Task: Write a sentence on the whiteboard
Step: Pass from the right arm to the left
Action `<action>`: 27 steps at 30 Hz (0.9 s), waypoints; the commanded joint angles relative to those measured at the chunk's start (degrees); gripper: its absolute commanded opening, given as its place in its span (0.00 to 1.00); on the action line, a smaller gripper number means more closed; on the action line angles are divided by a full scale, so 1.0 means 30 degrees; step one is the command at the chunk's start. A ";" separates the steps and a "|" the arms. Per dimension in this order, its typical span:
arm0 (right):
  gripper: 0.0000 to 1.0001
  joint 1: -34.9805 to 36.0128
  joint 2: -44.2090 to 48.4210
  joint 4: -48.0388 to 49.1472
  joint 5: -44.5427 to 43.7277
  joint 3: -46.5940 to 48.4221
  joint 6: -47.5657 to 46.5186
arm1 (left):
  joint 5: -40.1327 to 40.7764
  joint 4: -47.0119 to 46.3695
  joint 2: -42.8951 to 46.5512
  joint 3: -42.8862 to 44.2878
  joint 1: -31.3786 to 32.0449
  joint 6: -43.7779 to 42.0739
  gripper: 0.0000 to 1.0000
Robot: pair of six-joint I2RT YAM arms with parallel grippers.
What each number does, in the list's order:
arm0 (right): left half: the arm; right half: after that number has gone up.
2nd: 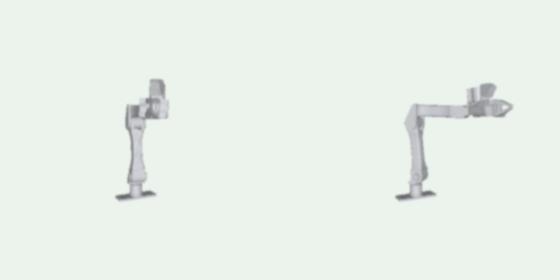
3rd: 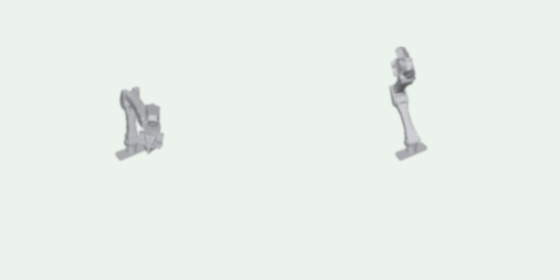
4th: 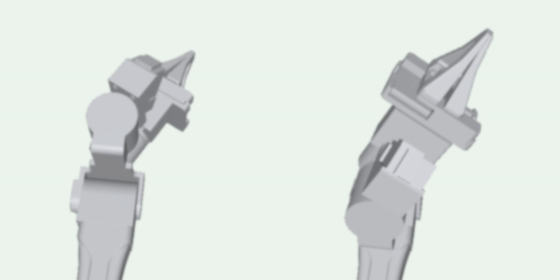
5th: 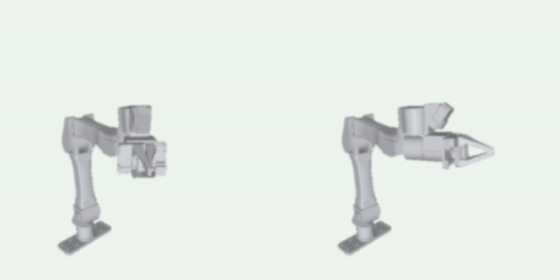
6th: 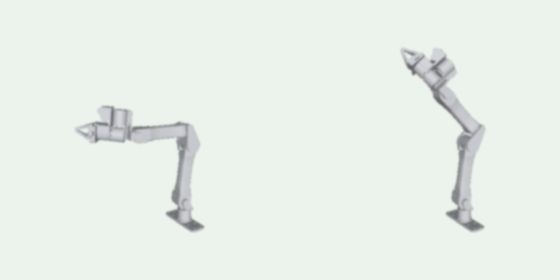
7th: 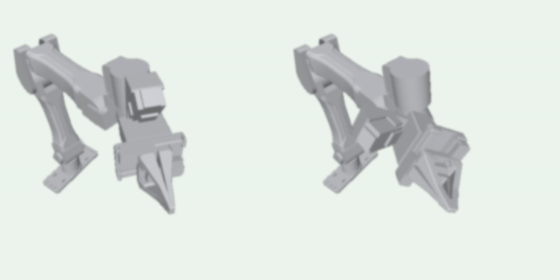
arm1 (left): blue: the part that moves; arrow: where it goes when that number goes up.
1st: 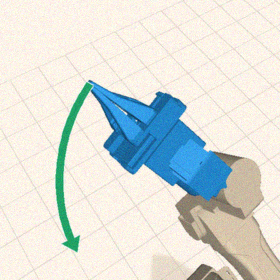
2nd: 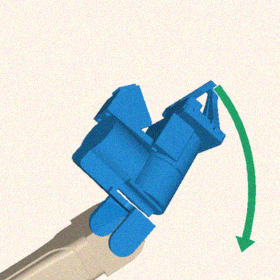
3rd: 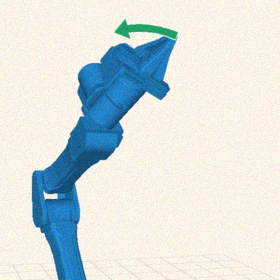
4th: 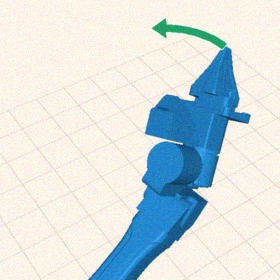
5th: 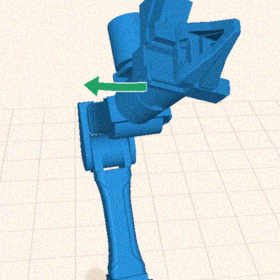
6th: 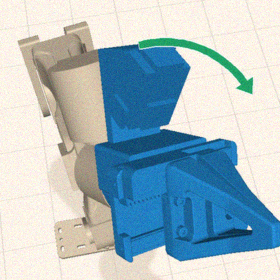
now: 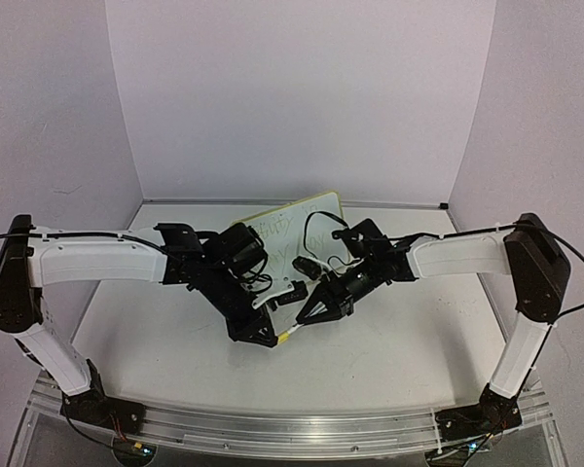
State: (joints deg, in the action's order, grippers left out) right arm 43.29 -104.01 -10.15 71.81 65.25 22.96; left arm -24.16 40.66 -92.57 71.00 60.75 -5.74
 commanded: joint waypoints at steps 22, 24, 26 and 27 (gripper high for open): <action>0.00 0.0202 0.1584 0.1007 0.1694 0.0574 -0.1041 | -0.2813 -0.3623 0.2288 0.1437 -0.1635 0.0017 0.39; 0.00 0.0057 0.1710 0.1012 0.1501 0.0594 -0.0991 | -0.2749 -0.3080 0.2563 0.1342 -0.1732 -0.0011 0.43; 0.00 -0.0083 0.1867 0.1012 0.1322 0.0586 -0.0933 | -0.2618 -0.2714 0.3089 0.0970 -0.1828 0.0146 0.52; 0.00 -0.0150 0.1967 0.1012 0.1232 0.0589 -0.0897 | -0.2651 -0.2686 0.3369 0.0670 -0.1878 0.0371 0.58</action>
State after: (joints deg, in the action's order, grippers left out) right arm 43.78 -101.69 -8.65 75.30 65.25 20.84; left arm -31.49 32.02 -86.58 73.75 55.70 -5.56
